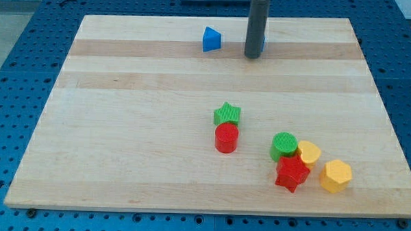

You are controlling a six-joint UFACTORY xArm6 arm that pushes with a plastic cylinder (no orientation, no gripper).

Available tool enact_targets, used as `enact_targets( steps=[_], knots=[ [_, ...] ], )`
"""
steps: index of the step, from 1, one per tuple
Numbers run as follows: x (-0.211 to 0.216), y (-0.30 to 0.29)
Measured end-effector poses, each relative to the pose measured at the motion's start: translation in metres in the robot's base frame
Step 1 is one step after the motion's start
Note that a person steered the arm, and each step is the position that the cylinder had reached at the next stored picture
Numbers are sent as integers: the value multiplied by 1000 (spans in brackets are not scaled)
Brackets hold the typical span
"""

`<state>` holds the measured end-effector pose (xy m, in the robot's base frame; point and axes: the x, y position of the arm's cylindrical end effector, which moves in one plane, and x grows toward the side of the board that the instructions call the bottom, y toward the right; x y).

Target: Point your arm towards center

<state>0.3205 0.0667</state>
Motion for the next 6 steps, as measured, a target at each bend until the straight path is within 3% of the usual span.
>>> enact_targets(
  steps=[1,4,6],
  knots=[
    [52,12],
    [102,14],
    [147,-41]
  ],
)
